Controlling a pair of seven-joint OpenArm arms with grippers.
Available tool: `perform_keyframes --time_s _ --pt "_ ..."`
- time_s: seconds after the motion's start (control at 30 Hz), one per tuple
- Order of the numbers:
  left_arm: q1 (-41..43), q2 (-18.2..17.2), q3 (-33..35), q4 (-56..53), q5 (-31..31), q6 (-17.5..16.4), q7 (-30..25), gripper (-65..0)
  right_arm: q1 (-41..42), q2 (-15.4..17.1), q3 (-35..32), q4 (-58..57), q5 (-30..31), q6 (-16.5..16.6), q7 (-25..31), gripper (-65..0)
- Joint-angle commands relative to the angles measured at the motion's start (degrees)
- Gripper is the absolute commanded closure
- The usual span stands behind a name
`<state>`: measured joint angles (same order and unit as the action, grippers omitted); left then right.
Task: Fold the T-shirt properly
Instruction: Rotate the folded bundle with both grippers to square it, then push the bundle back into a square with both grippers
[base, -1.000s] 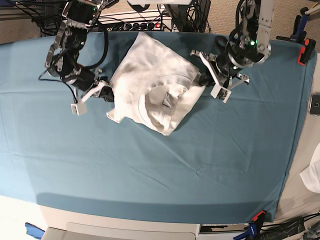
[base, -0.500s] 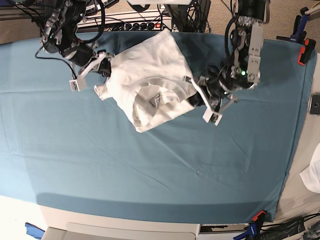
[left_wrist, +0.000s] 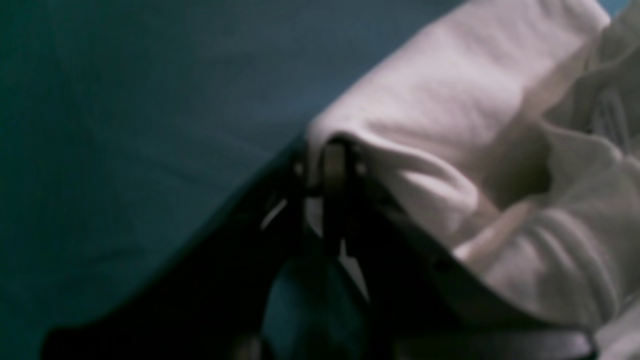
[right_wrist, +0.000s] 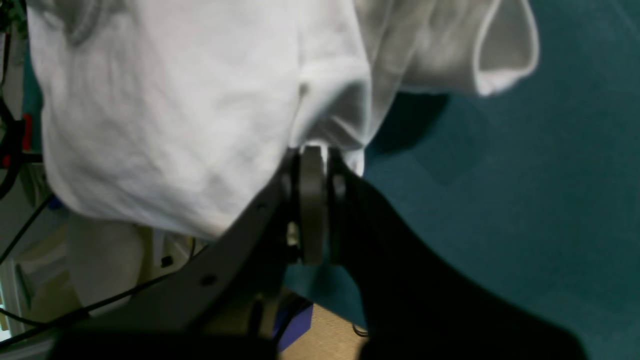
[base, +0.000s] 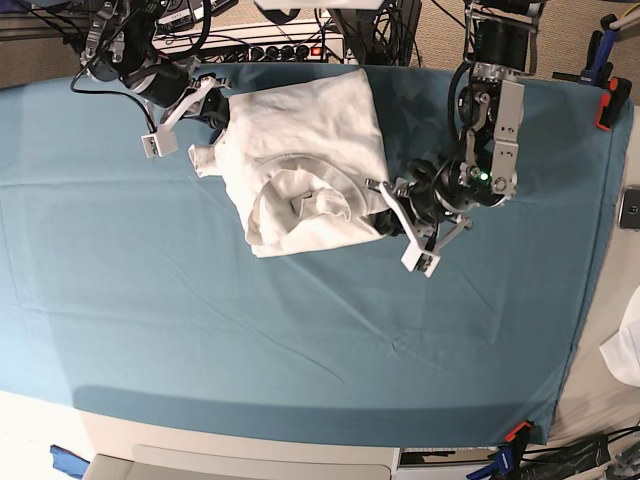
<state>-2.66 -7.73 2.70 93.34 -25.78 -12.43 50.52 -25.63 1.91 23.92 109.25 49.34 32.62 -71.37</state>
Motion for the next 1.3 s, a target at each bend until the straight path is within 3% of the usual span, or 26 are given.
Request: perform_keyframes --time_s 0.0,0.23,0.7,0.87,0.9,0.93,1.0,1.07,1.27 --pt "-1.36 0.28 -0.20 0.98 -0.02 0.35 -2.21 0.0 -0.31 0.46 0.11 1.11 0.61 0.20 -0.17 0.0" --pt "-1.55 2.29 2.10 0.98 0.02 0.31 -2.78 0.0 -2.43 0.46 0.11 1.11 1.14 0.20 -0.59 0.0" --pt "-3.23 2.32 8.70 0.98 2.67 0.55 -4.04 0.0 -5.95 0.48 0.13 1.11 2.01 1.27 -0.72 0.0" --pt "-3.23 2.27 8.70 0.98 4.24 0.26 -3.50 0.0 -5.92 0.50 0.13 1.11 0.07 4.24 -0.79 0.0" --pt "-3.21 2.27 8.70 0.98 4.63 0.26 -3.41 0.0 -5.92 0.55 0.13 1.11 0.07 4.63 -0.66 -3.0" --pt "-3.21 2.23 8.70 0.98 5.11 0.26 -3.37 -3.1 -5.92 0.66 0.13 1.11 0.04 4.92 -0.31 -8.6" --pt "-3.21 1.97 8.70 0.98 5.68 0.33 -3.39 -17.5 -5.77 0.63 0.13 1.11 -1.16 5.09 1.20 -17.7" --pt "-3.21 1.95 8.66 0.98 6.60 0.35 -3.37 -27.0 -5.42 0.66 0.17 1.11 -3.04 5.09 3.15 -19.6" --pt "-3.26 1.79 8.57 0.98 11.02 0.74 -2.99 -27.7 -2.16 1.70 0.17 1.11 -11.02 4.96 7.65 -19.6"
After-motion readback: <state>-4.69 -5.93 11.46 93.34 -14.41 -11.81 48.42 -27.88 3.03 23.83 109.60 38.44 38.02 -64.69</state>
